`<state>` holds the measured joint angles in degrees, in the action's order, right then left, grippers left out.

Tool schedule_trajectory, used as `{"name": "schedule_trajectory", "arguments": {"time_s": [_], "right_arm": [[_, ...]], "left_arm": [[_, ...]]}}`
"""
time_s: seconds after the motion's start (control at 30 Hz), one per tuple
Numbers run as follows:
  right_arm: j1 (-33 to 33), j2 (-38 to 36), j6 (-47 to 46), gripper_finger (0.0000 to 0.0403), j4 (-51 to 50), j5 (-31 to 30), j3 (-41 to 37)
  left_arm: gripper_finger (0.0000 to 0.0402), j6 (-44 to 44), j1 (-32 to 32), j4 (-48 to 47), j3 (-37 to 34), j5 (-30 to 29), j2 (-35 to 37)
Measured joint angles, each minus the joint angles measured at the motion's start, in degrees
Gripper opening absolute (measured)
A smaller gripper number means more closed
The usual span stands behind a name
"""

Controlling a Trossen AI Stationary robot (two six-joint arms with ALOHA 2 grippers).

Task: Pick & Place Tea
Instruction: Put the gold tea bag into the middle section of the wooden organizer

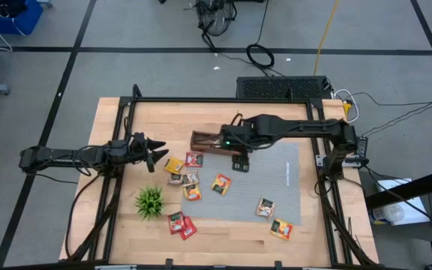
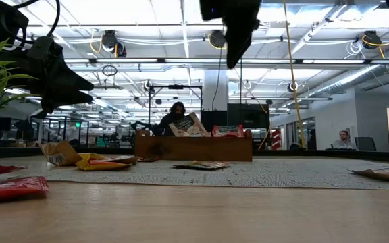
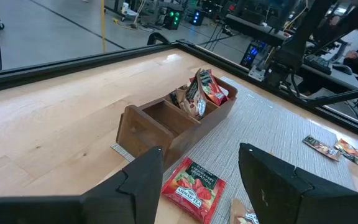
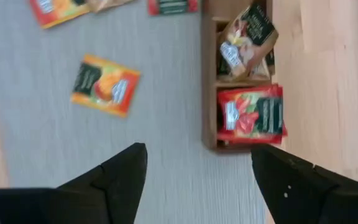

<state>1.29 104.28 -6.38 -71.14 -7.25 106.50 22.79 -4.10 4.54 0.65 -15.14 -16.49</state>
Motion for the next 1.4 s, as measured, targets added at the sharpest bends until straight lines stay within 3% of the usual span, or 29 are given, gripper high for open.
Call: {"name": "schedule_trajectory", "arguments": {"time_s": [0.3,1.4], "right_arm": [[-6.37,-3.65,-4.61,0.0268,-6.06,-0.07,0.0],[-26.88,-3.58,-29.01,0.0267,-16.27,-0.05,0.0]], "left_arm": [[0.0212,0.0,0.0,-0.02,0.0,0.0,0.0],[0.0212,0.0,0.0,-0.02,0.02,0.0,0.0]]}}
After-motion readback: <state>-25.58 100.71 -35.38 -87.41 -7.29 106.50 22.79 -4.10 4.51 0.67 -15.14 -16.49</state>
